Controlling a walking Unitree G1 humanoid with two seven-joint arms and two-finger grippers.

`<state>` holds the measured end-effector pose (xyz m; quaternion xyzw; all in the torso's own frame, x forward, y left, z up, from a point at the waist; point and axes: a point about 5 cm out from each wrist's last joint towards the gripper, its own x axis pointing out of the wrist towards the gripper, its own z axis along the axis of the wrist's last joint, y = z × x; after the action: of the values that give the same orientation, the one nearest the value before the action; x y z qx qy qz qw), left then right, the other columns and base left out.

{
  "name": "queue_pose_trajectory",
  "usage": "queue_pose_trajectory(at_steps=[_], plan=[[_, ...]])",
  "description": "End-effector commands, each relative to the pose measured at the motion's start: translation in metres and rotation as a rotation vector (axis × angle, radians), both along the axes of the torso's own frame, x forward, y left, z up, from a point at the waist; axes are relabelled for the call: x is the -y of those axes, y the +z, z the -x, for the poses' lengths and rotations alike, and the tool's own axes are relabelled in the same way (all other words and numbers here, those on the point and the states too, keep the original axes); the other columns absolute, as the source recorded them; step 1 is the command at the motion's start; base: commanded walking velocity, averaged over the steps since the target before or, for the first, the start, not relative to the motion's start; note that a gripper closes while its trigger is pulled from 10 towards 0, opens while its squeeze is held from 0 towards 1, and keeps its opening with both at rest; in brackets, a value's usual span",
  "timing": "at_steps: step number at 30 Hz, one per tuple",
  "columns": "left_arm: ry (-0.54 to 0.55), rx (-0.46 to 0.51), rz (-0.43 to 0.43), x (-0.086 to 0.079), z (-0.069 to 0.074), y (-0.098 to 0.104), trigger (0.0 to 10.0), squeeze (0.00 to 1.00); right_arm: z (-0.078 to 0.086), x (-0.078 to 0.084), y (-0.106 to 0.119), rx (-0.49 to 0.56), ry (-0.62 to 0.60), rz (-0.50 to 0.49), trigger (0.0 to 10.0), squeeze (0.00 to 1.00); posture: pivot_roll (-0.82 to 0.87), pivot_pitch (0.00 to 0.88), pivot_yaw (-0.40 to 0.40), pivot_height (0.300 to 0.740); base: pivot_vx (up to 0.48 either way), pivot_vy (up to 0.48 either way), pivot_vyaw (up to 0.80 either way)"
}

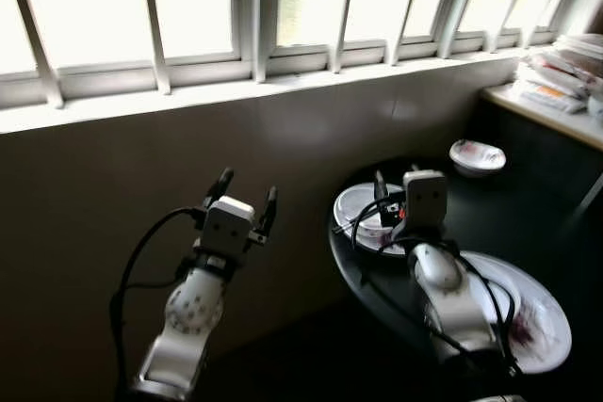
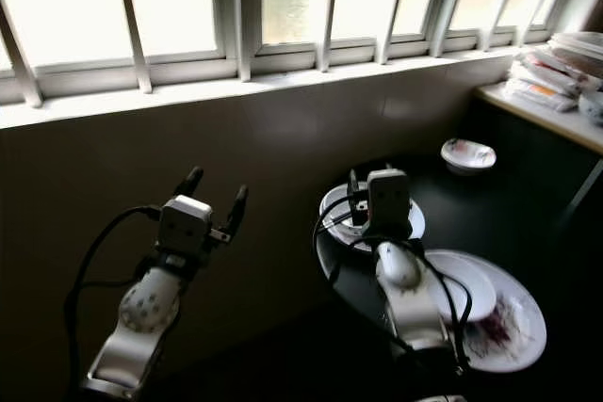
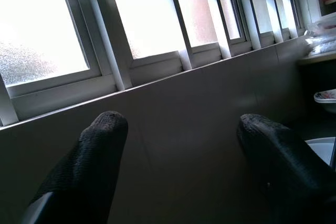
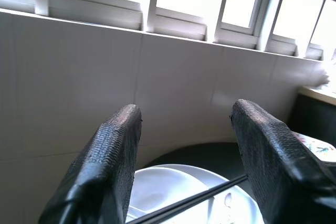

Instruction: Kitchen organization

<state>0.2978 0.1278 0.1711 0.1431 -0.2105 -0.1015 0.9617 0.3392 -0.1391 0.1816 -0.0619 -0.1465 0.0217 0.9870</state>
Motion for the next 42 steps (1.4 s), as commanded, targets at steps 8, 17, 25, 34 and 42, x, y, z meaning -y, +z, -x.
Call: queue_pose_trajectory(at_steps=[8,17,25,34,42], plan=[[-0.05,-0.011,-0.028,0.011,-0.001,-0.004,10.0,0.0,0.014,0.0,-0.01,-0.033,-0.021,0.036,10.0,0.0,-0.09,0.0,0.042,0.736,0.0,0.0,0.0],[-0.054,-0.021,-0.041,0.011,-0.002,-0.008,10.0,0.0,0.031,0.023,-0.025,-0.108,-0.138,0.062,10.0,0.0,-0.1,0.0,0.033,0.736,0.0,0.0,0.0],[-0.048,-0.05,-0.043,0.012,0.001,-0.017,10.0,0.0,0.046,0.075,-0.064,-0.363,-0.465,-0.05,10.0,0.0,-0.11,0.0,0.019,0.736,0.0,0.0,-0.3],[-0.019,-0.056,-0.051,0.005,0.0,-0.018,10.0,0.0,0.038,0.062,-0.058,-0.364,-0.394,-0.094,10.0,0.0,-0.09,0.0,0.001,0.736,0.0,0.0,-0.36],[-0.013,-0.06,-0.051,0.006,0.002,-0.021,10.0,0.0,0.034,0.065,-0.06,-0.402,-0.402,-0.349,10.0,0.0,-0.09,0.0,-0.006,0.736,0.0,0.0,-0.06]])
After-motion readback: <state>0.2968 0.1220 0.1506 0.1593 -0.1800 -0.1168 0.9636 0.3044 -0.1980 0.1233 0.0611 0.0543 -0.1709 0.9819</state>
